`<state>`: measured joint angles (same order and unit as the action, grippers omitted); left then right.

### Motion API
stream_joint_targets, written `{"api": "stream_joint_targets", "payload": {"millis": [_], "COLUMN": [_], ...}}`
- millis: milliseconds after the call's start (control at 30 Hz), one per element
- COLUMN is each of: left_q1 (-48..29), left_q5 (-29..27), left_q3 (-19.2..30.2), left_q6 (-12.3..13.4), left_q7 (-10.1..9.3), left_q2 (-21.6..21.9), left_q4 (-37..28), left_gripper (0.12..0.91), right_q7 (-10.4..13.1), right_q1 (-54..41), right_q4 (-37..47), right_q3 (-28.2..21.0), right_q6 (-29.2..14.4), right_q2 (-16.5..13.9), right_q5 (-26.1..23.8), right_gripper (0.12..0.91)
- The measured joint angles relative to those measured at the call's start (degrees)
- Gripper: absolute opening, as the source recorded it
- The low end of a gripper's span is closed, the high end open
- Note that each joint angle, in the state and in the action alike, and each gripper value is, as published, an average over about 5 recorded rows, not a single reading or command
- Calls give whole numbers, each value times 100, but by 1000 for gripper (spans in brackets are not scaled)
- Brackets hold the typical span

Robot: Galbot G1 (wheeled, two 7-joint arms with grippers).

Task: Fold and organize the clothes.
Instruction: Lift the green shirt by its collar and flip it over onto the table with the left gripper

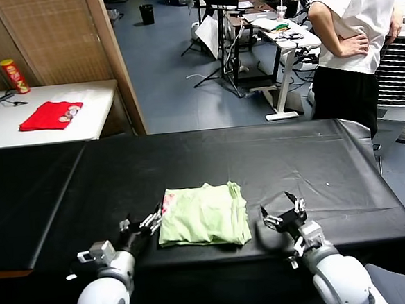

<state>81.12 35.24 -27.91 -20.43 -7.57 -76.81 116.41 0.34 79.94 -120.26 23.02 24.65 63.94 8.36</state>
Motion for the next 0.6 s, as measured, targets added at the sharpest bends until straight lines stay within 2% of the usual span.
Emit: {"api": "stream_joint_targets", "payload": {"millis": [233, 467, 533, 600], "left_q1": [-109, -188, -222, -260], "left_q5": [1268, 2043, 2106, 2130], "left_q3": [12, 3, 7, 11], "left_q6": [-213, -350, -359, -350], "left_q7": [46, 89, 110, 118], "left_q2": [-309, -466, -493, -512], "left_q4": [-185, -345, -396, -462], "left_gripper": [798, 791, 749, 657], "right_q7": [-44, -53, -56, -61], "right_q1": [59, 68, 75, 93], "right_q4": [-68, -93, -107, -125], "right_q3": [94, 107, 104, 107], "right_q6": [-226, -276, -283, -287], "right_q2": [54, 102, 127, 145], "right_q5": [64, 68, 62, 56], "right_gripper": [798, 798, 798, 798]}}
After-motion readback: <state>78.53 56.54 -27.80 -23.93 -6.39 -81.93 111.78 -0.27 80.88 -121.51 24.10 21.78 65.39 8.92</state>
